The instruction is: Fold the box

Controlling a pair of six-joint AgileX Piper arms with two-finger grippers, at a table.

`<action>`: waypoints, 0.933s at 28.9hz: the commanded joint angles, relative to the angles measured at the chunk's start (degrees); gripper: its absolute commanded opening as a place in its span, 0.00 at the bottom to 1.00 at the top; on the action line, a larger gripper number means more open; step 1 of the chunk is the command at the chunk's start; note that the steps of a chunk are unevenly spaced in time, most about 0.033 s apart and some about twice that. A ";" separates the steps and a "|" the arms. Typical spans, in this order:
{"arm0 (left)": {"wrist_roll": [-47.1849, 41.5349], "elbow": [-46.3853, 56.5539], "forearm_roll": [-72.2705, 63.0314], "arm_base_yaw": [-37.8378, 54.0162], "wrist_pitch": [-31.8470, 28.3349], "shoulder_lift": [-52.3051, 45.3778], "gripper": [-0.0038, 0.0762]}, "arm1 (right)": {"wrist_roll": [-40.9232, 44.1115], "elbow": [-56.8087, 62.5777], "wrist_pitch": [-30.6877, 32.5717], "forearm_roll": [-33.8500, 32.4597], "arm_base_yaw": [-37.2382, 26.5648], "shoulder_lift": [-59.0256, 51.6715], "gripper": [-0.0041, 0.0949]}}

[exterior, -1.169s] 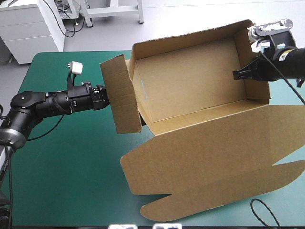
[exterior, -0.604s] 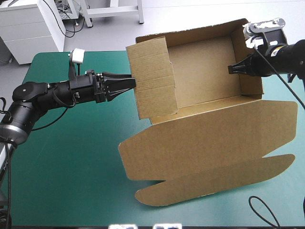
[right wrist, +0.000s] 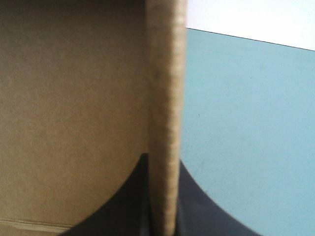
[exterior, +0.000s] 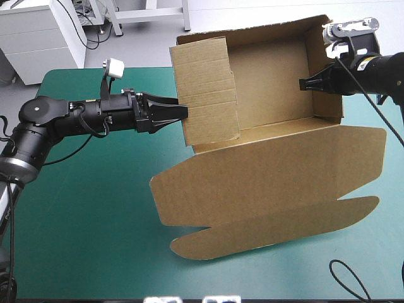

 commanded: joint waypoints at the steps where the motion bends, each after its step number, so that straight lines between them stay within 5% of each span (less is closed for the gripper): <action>1: -4.49 -6.73 1.82 -4.06 -4.27 -1.71 0.61 | 2.86 -1.73 -5.71 -1.20 2.98 -1.58 0.03; 15: -39.16 -20.31 55.76 -16.67 -22.32 -1.71 0.61 | 8.78 -1.73 -8.98 -3.64 6.61 1.28 0.03; 27: -50.59 -21.27 69.20 -20.82 -21.35 3.29 0.61 | 9.63 -1.73 -10.96 -3.32 8.86 1.67 0.03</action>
